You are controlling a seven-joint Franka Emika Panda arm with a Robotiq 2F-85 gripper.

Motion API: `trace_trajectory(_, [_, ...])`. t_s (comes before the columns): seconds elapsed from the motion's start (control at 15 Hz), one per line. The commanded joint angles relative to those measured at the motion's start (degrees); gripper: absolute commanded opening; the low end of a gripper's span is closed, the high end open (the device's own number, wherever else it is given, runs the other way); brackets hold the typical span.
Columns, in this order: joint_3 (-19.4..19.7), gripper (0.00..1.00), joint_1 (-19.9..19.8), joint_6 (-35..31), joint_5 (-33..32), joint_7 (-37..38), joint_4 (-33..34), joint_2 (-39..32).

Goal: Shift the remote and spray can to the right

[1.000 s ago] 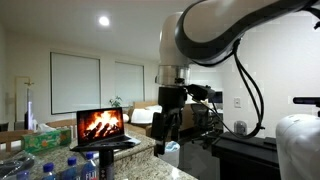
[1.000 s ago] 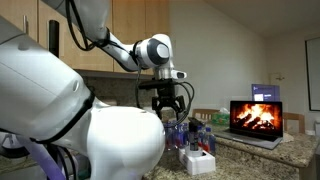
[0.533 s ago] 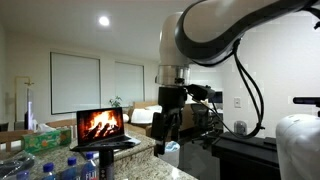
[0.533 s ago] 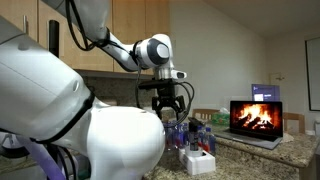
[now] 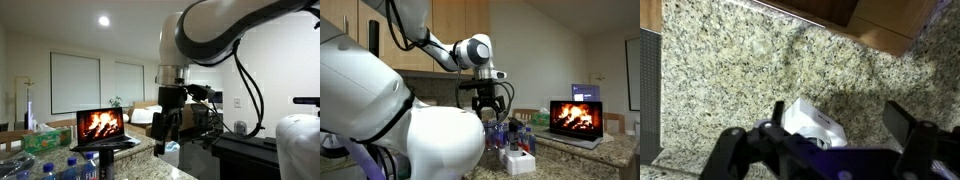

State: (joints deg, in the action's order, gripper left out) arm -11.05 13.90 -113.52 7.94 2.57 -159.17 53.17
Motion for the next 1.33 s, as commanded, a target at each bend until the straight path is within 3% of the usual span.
trace_trajectory(0.0, [0.67, 1.00, -0.19, -0.31, -1.03, -1.85, 2.12, -2.11])
trace_trajectory(0.47, [4.71, 1.00, -3.15, -0.63, -9.76, -11.80, 18.01, -18.28])
trace_trajectory(0.87, [8.73, 1.00, -3.03, 3.15, -15.54, -29.04, 38.19, -38.58])
trace_trajectory(0.93, [8.09, 1.00, -3.70, 0.53, -14.02, -24.38, 31.14, -31.71])
trace_trajectory(1.07, [8.10, 1.00, -3.91, 0.56, -13.97, -24.95, 33.54, -35.10])
trace_trajectory(1.27, [8.05, 1.00, -3.82, 0.59, -13.98, -24.93, 32.90, -33.94])
